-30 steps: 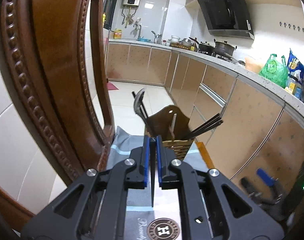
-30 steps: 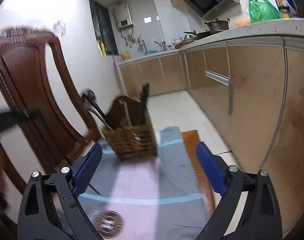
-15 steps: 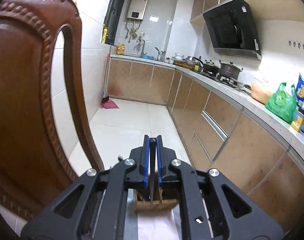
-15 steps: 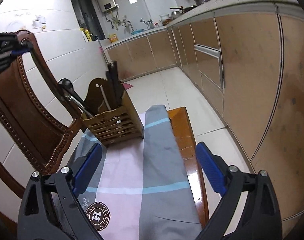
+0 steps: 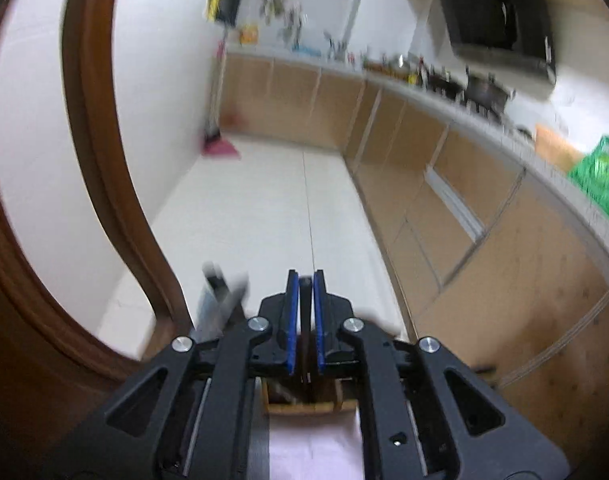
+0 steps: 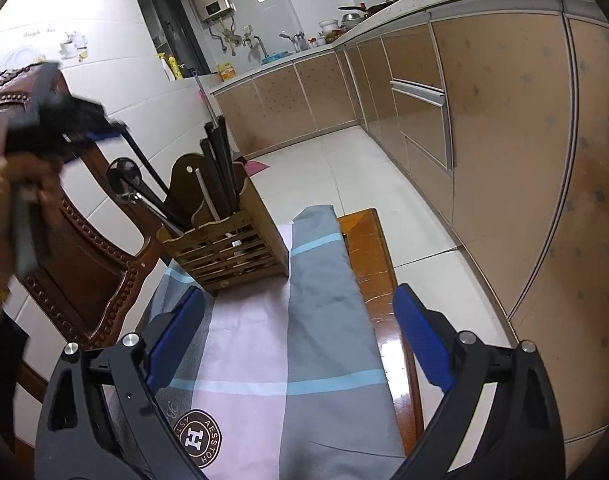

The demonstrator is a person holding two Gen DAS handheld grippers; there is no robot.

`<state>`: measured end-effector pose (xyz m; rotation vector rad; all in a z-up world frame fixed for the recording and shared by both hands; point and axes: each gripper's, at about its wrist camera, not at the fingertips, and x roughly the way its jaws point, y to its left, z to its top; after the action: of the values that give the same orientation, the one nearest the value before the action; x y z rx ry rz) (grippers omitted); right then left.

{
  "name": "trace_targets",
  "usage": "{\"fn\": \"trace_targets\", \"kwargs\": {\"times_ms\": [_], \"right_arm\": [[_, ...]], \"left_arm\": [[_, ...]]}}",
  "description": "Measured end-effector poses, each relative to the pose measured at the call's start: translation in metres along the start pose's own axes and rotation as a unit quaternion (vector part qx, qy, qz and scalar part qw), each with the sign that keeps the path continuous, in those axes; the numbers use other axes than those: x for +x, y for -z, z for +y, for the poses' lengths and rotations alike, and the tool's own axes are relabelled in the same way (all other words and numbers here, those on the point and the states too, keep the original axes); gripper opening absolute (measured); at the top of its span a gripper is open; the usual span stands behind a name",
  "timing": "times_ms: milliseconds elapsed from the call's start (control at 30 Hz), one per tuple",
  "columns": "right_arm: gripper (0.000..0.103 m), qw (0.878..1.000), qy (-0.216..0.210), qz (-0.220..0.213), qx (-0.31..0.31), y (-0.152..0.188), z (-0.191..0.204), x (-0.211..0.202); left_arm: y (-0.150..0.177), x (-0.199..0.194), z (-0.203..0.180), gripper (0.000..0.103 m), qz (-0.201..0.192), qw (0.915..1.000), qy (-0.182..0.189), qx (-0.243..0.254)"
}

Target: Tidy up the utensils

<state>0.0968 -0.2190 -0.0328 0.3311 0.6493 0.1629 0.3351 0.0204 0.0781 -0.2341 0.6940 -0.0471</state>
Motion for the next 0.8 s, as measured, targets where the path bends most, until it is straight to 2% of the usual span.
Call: {"fn": "trace_targets", "kwargs": {"times_ms": [33,100,133,300,433,600,700,800], "right_arm": [[0.093,1.000,-0.002,0.002,-0.003,0.001,0.002,0.001],[0.093,1.000,-0.002,0.003,-0.009,0.000,0.005,0.001],[0.093,1.000,-0.002,0.003,-0.011,0.000,0.007,0.001],[0.093,1.000,-0.002,0.016,-0.020,0.003,0.011,0.004],[0.093,0.999,0.005,0.014,-0.035,0.007,0.020,0.001],[0.093,0.998,0.009,0.007,-0.063,0.014,0.038,-0.008],[0.093,0.996,0.010,-0.004,-0.085,0.022,0.051,-0.017],[0.096,0.993,0.019,-0.016,-0.115,0.033,0.060,-0.023]], "left_arm": [[0.010,0.005,0.003,0.040,0.008,1.0000,-0.006,0.002],[0.038,0.002,0.007,0.075,0.007,0.9998,-0.017,0.007],[0.051,-0.004,0.009,0.080,0.002,0.9998,-0.017,0.010],[0.129,-0.039,0.004,0.090,0.017,0.9980,-0.025,0.056],[0.190,-0.075,0.007,0.093,0.024,0.9967,-0.040,0.066],[0.228,-0.116,0.006,0.099,0.007,0.9973,-0.055,0.049],[0.238,-0.119,0.009,0.099,0.002,0.9958,-0.072,0.056],[0.239,-0.118,0.011,0.099,0.005,0.9958,-0.071,0.058]]}}
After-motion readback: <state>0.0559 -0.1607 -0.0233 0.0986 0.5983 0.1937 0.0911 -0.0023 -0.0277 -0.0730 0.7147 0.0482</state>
